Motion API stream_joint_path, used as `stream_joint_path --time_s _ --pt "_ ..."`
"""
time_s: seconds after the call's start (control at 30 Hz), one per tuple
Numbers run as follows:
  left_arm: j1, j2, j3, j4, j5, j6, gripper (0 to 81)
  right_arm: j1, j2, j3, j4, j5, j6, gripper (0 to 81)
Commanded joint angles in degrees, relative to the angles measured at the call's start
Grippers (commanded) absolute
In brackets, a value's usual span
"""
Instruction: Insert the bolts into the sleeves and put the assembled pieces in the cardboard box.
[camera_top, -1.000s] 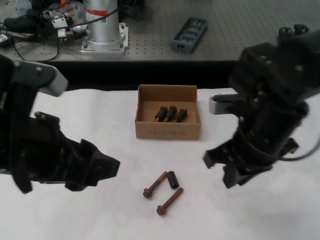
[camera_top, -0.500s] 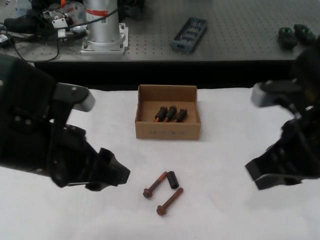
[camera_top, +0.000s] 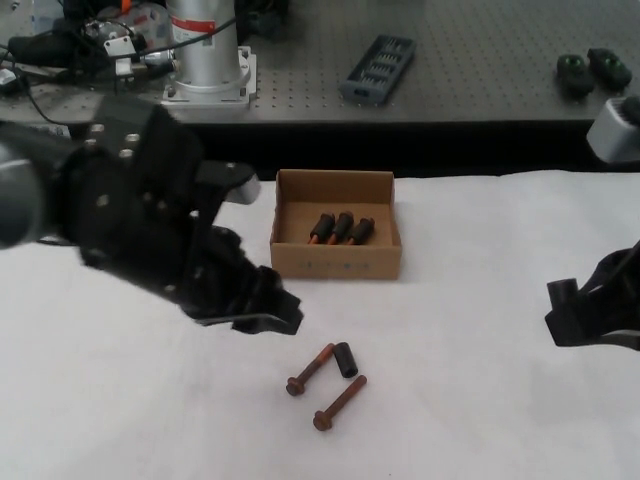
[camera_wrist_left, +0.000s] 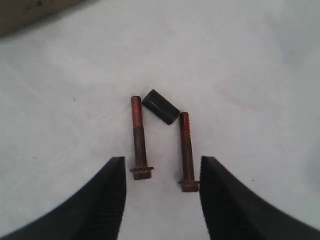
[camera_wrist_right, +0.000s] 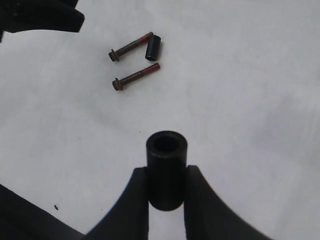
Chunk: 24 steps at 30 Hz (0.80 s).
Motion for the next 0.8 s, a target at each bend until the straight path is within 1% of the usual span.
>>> stream_joint_path --time_s 0.0,0.1,0.23,0.43,0.53,0.77 --pt "-3.1 6.6 -5.6 4.2 0.4 5.3 34.2 0.1 -0.5 -0.1 0.2 -0.3 -0.5 2.5" --pt "-6.0 10.3 -8.0 5.7 -3.4 8.6 34.2 0.1 -0.5 -0.1 0.2 -0.3 -1.0 2.5" --pt "-8.7 13.9 -10.0 5.8 -11.1 10.0 34.2 0.1 -0.5 -0.1 0.2 -0.3 -1.0 2.5" --pt "-9.4 16.5 -11.0 4.4 -18.3 10.0 34.2 0.1 -0.5 -0.1 0.2 -0.3 -1.0 2.5" --pt "-9.4 16.5 -11.0 3.0 -19.3 11.5 34.2 0.1 -0.5 -0.1 0.2 -0.3 -1.0 2.5" --pt "-9.4 16.8 -11.0 3.3 -19.3 11.6 34.2 0.1 -0.5 -0.1 0.2 -0.3 -1.0 2.5"
